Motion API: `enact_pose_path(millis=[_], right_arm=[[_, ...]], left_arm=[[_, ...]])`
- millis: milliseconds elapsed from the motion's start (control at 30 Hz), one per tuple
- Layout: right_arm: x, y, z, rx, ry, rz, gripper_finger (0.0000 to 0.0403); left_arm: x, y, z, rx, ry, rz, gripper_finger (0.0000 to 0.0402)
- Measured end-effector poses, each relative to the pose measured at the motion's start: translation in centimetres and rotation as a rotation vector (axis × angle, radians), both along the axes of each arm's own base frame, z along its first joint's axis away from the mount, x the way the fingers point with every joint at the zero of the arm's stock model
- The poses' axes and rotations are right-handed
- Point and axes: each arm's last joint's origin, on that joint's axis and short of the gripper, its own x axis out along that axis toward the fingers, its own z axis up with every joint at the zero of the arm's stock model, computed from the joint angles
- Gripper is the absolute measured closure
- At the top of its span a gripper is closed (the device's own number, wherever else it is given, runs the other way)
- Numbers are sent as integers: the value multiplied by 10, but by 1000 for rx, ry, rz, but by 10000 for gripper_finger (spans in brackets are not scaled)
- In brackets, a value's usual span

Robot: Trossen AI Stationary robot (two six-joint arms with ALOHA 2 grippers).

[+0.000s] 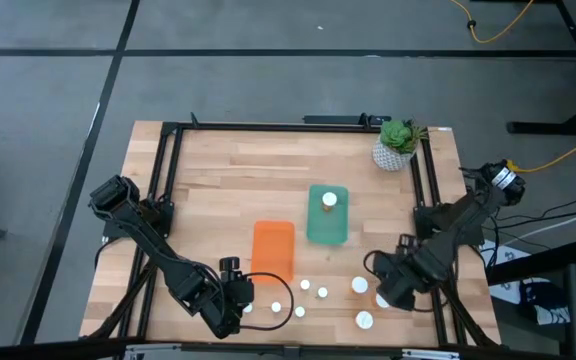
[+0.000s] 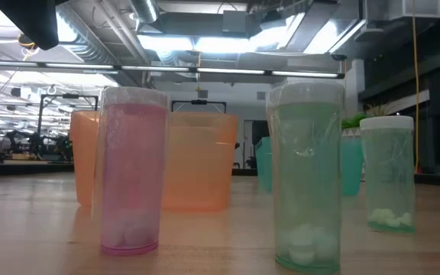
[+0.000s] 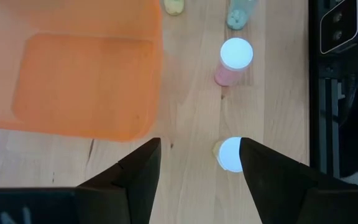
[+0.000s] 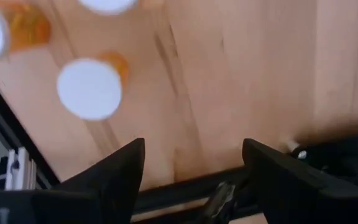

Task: Pick and place medicine bottles into bin by pill shape (circle, oval)
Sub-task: Put the big orange capsule bottle into the green bin

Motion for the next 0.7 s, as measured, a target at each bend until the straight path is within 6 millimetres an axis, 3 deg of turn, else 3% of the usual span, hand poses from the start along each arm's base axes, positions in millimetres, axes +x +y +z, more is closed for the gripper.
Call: enact_pose_path(millis=[267, 700], right_arm=[[-5, 12, -1, 21, -50, -18, 130], [-4, 13, -1, 32, -64, -16, 130]], left_arm=[[1, 1, 1, 36, -33, 18, 190], [1, 2, 1, 37, -33, 19, 190]])
